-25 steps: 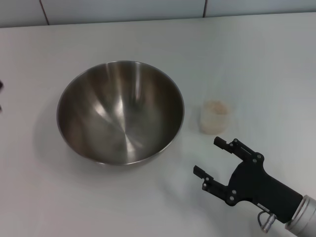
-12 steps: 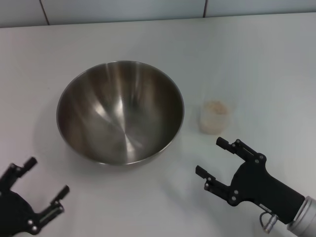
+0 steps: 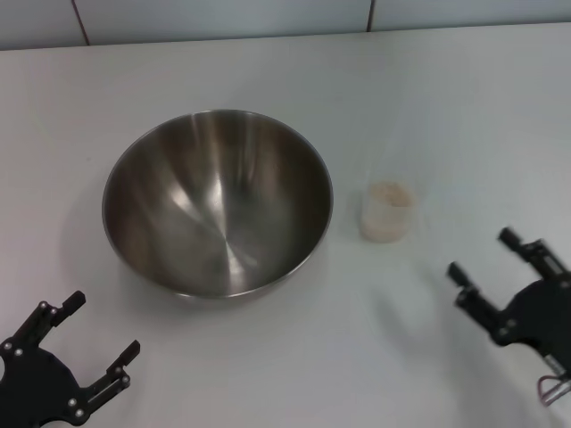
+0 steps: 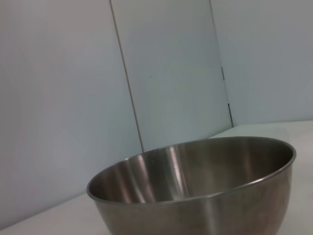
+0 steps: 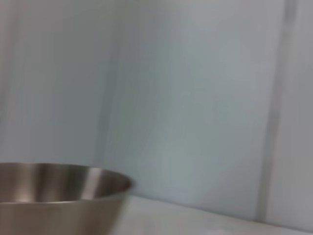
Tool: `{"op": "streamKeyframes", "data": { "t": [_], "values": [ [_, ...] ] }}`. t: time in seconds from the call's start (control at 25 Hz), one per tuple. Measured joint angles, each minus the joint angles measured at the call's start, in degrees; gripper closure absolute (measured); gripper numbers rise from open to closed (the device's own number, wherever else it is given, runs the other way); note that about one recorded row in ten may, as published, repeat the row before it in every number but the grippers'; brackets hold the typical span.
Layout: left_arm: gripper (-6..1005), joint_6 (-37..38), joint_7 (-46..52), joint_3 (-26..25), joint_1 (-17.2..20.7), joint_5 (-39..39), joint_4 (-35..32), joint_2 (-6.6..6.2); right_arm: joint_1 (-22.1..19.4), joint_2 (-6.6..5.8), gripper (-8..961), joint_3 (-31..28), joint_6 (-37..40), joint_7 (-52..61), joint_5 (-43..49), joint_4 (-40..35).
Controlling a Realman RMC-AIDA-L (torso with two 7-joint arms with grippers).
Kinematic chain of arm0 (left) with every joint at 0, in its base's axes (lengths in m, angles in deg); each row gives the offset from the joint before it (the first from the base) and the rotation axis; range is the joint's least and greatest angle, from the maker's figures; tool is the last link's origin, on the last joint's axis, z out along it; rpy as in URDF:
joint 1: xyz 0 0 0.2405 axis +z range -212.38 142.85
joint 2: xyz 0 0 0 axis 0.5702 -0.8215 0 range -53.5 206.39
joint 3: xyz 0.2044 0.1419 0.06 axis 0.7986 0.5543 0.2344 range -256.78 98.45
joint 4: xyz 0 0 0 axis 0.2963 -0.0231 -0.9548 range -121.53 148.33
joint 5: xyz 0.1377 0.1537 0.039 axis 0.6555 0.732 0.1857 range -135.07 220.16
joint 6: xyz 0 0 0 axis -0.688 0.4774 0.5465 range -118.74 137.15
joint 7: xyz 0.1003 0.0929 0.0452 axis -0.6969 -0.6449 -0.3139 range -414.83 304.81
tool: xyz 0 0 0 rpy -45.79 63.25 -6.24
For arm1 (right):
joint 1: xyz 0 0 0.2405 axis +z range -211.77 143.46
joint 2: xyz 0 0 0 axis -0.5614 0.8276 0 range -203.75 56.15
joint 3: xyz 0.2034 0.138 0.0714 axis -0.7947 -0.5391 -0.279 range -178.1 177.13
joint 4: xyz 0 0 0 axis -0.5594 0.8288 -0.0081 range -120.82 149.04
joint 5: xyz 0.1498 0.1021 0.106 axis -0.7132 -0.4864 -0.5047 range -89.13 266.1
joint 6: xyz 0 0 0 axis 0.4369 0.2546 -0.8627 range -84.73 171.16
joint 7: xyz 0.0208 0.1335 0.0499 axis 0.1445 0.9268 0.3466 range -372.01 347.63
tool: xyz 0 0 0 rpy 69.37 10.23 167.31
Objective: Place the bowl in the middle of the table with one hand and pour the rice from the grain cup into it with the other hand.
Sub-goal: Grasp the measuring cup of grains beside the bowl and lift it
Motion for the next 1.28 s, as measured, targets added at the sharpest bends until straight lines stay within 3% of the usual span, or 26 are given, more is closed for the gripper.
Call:
{"op": "streamKeyframes", "data": {
  "t": [0.16, 0.28, 0.68, 1.28],
  "values": [
    [155, -0.79, 0.00, 0.01, -0.43, 0.02, 0.03, 0.13, -1.00, 0.30, 215, -8.28, -1.69, -0.74, -0.02, 1.68],
    [155, -1.01, 0.00, 0.17, -0.58, 0.05, 0.05, 0.14, 0.13, 0.29, 216, -11.25, -4.62, -0.93, -0.02, 3.15],
    [155, -1.00, -0.01, 0.22, -0.43, 0.10, 0.06, 0.26, 4.63, 0.33, 221, -11.22, -12.34, -0.95, 0.05, 4.56],
    [155, -0.90, 0.06, 0.31, -0.49, 0.10, 0.06, 0.22, 7.48, 0.32, 228, -11.61, -15.23, -0.99, 0.24, 5.52]
  ]
}}
